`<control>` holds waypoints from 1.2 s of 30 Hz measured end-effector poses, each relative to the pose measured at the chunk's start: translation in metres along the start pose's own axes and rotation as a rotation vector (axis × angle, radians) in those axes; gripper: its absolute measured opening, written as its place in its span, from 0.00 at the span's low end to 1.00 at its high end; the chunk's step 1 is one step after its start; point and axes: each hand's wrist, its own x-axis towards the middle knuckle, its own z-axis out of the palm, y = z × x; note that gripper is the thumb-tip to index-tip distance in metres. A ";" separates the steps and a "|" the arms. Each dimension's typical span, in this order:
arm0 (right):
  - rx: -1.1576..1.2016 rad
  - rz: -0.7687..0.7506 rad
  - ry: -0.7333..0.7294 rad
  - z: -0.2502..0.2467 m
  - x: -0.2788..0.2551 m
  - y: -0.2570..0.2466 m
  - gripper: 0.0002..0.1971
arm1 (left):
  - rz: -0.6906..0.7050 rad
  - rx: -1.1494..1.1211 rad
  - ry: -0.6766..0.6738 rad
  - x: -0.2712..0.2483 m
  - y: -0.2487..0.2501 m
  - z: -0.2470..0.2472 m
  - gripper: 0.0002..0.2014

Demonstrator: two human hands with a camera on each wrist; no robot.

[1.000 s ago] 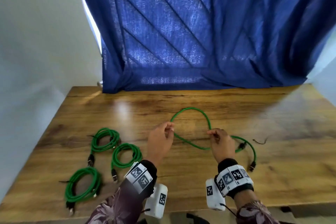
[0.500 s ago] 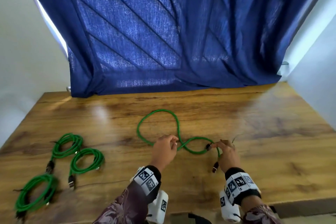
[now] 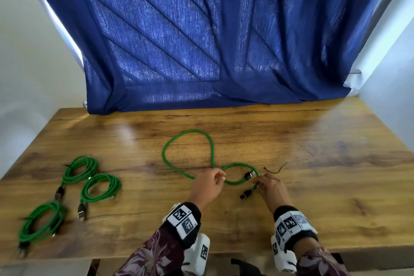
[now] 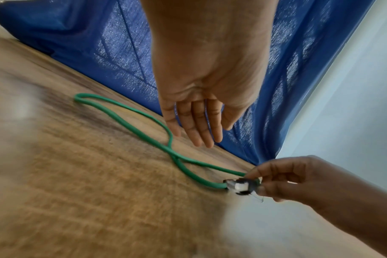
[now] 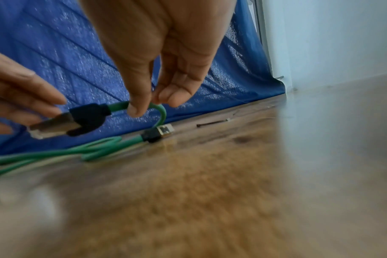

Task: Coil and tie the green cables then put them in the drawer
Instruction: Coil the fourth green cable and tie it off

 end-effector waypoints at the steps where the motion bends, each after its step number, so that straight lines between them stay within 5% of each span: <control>1: 0.002 -0.026 0.017 -0.001 0.000 -0.002 0.10 | 0.010 -0.014 -0.005 0.001 0.005 -0.001 0.10; 8: -0.031 -0.269 0.069 -0.024 0.016 -0.037 0.07 | 0.060 0.041 -0.091 0.015 0.046 -0.019 0.19; 16: 0.045 -0.373 0.086 -0.048 0.031 -0.065 0.04 | 0.125 0.218 -0.103 0.023 0.056 -0.043 0.15; 23: 0.450 -0.294 0.103 -0.059 0.044 -0.056 0.04 | -0.017 -0.638 0.020 0.026 0.063 -0.083 0.15; 29: 0.816 -0.277 0.039 -0.062 0.050 -0.072 0.12 | 0.002 -1.091 0.129 0.026 0.071 -0.103 0.15; 36: 1.028 -0.371 -0.109 -0.039 0.054 -0.097 0.09 | 0.126 -1.488 0.145 0.027 0.087 -0.131 0.09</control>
